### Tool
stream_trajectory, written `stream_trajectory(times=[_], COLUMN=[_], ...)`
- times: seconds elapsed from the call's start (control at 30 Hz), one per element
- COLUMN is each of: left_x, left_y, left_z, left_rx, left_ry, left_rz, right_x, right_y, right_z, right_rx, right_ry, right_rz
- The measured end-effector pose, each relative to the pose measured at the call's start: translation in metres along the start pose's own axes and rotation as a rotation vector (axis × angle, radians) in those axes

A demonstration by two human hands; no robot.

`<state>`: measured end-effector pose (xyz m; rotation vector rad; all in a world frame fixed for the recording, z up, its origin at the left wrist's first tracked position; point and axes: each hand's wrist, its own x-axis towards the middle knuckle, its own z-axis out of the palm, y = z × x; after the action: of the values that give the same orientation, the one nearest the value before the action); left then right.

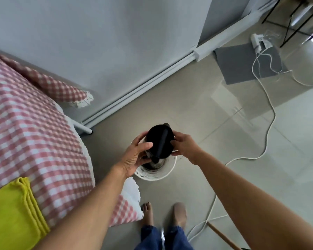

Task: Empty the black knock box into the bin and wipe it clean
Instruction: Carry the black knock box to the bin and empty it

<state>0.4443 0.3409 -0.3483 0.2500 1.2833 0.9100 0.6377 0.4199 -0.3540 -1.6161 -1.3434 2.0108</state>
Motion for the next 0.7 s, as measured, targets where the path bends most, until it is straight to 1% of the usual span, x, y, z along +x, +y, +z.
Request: stream_trajectory(times=[0.2, 0.4, 0.47, 0.57, 0.63, 0.7], left_x=[0.049, 0.095, 0.111, 0.130, 0.137, 0.144], left_y=[-0.053, -0.092, -0.103, -0.118, -0.127, -0.137], left_z=[-0.028, -0.042, -0.046, -0.055, -0.058, -0.059], left_rx=[0.056, 0.116, 0.163, 0.328, 0.424, 0.518], left_ry=[0.084, 0.202, 0.259, 0.346, 0.397, 0.415], left_rz=[-0.033, 0.001, 0.046, 0.108, 0.140, 0.168], right_x=[0.053, 0.107, 0.123, 0.139, 0.146, 0.151], right_y=[0.055, 0.116, 0.138, 0.168, 0.188, 0.206], right_z=[0.015, 0.022, 0.021, 0.015, 0.012, 0.011], right_rx=[0.022, 0.036, -0.082, -0.258, -0.355, -0.439], right_ry=[0.001, 0.116, 0.230, 0.394, 0.415, 0.396], right_rz=[0.052, 0.117, 0.107, 0.120, 0.131, 0.142])
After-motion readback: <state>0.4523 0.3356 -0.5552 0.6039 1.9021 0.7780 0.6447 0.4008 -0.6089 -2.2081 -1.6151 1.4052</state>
